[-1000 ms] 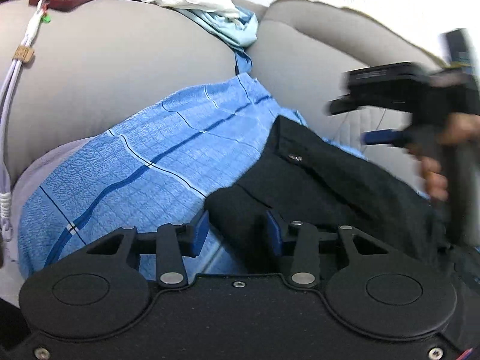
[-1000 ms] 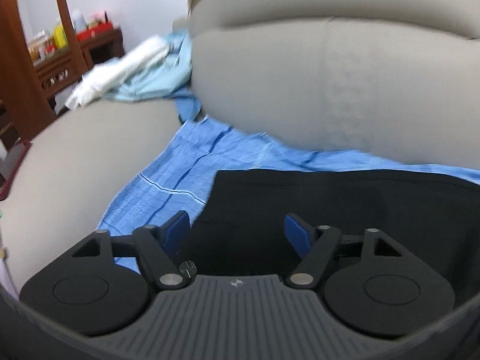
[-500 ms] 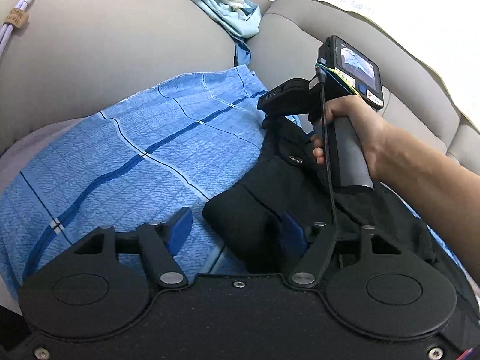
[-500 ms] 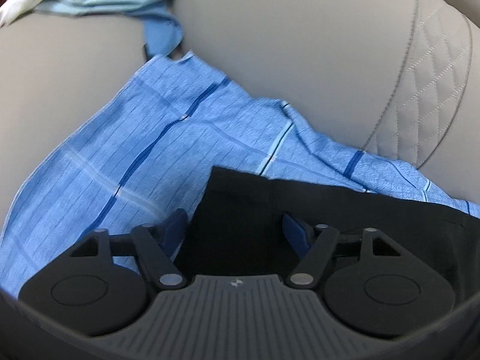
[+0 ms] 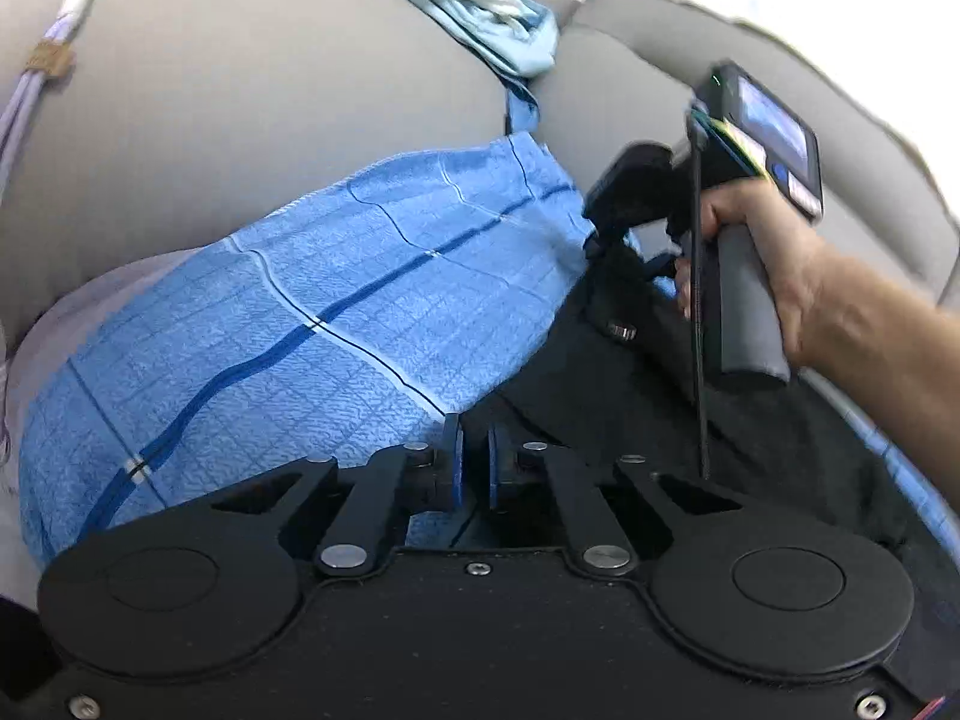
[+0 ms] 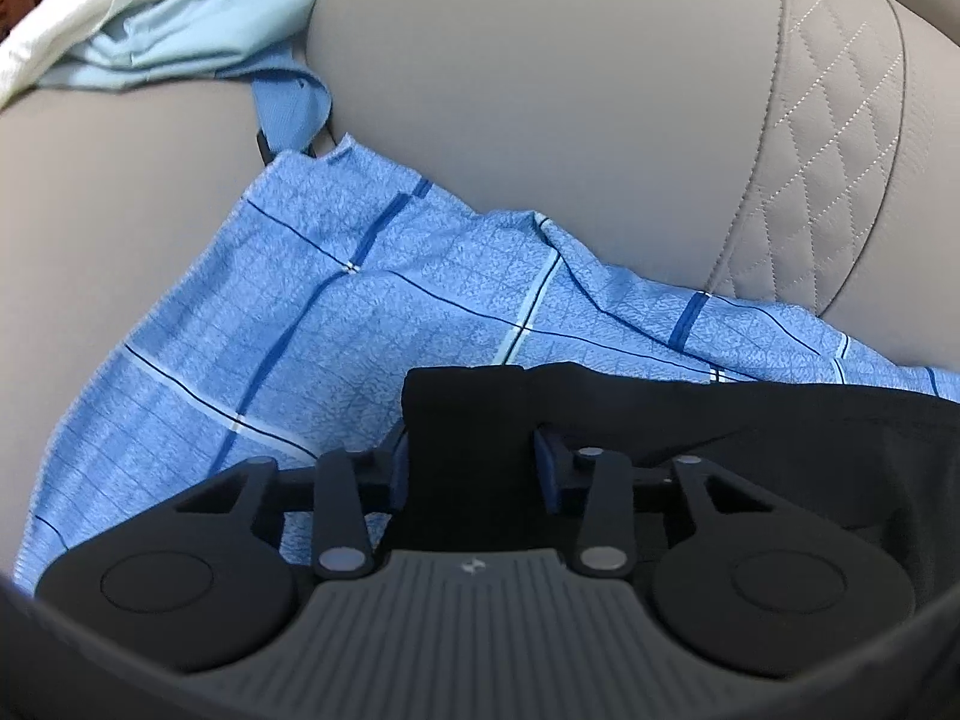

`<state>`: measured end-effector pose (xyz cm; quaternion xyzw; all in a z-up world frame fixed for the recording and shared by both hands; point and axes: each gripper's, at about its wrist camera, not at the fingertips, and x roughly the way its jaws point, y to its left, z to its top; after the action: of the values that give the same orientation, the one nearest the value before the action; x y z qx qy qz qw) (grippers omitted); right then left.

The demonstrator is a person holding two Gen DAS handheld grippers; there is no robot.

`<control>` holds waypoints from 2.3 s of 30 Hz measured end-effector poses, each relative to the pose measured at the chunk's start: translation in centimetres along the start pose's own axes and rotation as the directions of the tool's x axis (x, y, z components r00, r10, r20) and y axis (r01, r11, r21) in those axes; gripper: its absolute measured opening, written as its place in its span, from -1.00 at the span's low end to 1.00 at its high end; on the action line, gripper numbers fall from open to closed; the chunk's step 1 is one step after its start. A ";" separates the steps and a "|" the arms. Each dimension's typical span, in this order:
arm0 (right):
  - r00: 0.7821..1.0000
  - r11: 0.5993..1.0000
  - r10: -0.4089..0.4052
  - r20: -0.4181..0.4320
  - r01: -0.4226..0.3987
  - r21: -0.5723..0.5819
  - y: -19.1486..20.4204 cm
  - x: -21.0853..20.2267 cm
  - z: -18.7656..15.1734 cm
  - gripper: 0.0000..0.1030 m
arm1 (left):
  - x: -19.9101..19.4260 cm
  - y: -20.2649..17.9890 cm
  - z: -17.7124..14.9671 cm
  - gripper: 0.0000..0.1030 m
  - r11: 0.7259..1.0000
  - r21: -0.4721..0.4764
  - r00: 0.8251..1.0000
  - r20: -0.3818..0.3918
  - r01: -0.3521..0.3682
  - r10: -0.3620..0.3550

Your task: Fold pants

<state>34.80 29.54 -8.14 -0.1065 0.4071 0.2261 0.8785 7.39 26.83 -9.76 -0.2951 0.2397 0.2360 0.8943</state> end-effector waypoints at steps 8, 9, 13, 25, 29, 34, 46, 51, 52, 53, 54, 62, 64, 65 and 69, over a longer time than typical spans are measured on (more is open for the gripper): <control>0.989 0.984 0.149 0.021 -0.150 0.096 1.3 -1.5 1.9 -0.41 | -2.7 2.6 1.8 -0.86 0.996 -0.030 0.980 0.176 -0.089 0.093; 0.983 0.978 0.180 0.024 -0.182 0.105 1.9 -1.5 2.3 -0.43 | -3.0 3.1 2.1 -0.86 0.993 -0.039 0.974 0.194 -0.114 0.119; 0.963 0.963 0.266 0.036 -0.267 0.042 6.2 -1.3 3.0 -0.43 | -3.2 4.5 2.8 -0.85 0.974 -0.044 0.948 0.224 -0.222 0.226; 0.922 0.919 0.377 0.088 -0.384 0.086 6.9 -0.1 2.1 0.49 | -2.4 6.2 2.6 -0.34 0.928 -0.037 0.908 0.199 -0.369 0.369; 0.930 0.932 0.333 0.157 -0.350 0.094 1.2 -3.9 2.8 0.62 | -3.4 5.5 2.9 -0.19 0.945 -0.024 0.911 0.258 -0.327 0.322; 0.986 0.978 0.077 0.149 -0.103 0.180 -10.5 -7.6 2.8 0.66 | -4.8 2.1 4.9 0.21 0.970 0.009 0.928 0.292 -0.243 0.230; 0.926 0.786 -0.361 -0.107 0.364 0.500 -40.6 -12.9 -2.5 0.78 | 9.8 -8.3 15.7 0.63 0.998 -0.030 0.995 -0.084 -0.064 0.061; 0.894 0.695 -0.404 -0.196 0.439 0.569 -47.7 -12.0 -5.8 0.78 | 16.5 -11.1 17.2 0.63 0.985 0.012 0.982 -0.082 -0.172 0.172; 0.887 0.685 -0.409 -0.213 0.453 0.571 -48.6 -11.4 -6.2 0.78 | 17.6 -11.4 17.4 0.63 0.981 0.009 0.979 -0.073 -0.192 0.193; 0.882 0.678 -0.414 -0.226 0.464 0.570 -49.3 -10.9 -6.4 0.78 | 18.6 -11.5 17.5 0.63 0.978 0.005 0.975 -0.072 -0.211 0.211; 0.875 0.670 -0.422 -0.240 0.478 0.568 -50.1 -10.5 -6.7 0.78 | 19.9 -12.0 17.6 0.63 0.973 -0.004 0.970 -0.081 -0.232 0.231; 0.852 0.626 -0.441 -0.282 0.517 0.584 -54.2 -6.7 -7.2 0.86 | 26.1 -12.4 17.3 0.64 0.942 -0.031 0.934 -0.145 -0.335 0.327; 0.842 0.626 -0.456 -0.289 0.534 0.568 -54.3 -5.7 -6.7 0.89 | 26.9 -12.5 17.2 0.68 0.933 -0.023 0.926 -0.134 -0.359 0.353; 0.829 0.619 -0.468 -0.306 0.555 0.557 -54.3 -5.2 -6.5 0.93 | 27.2 -12.5 17.2 0.72 0.930 -0.021 0.923 -0.136 -0.367 0.361; 0.774 0.577 -0.532 -0.343 0.628 0.522 -54.2 -4.1 -6.6 0.72 | 28.1 -12.3 17.1 0.84 0.918 -0.017 0.909 -0.145 -0.397 0.391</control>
<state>54.30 -21.64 -9.12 0.0390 0.4635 -0.2269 0.8557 41.00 36.88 -8.44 -0.2767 0.3502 0.3960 0.8025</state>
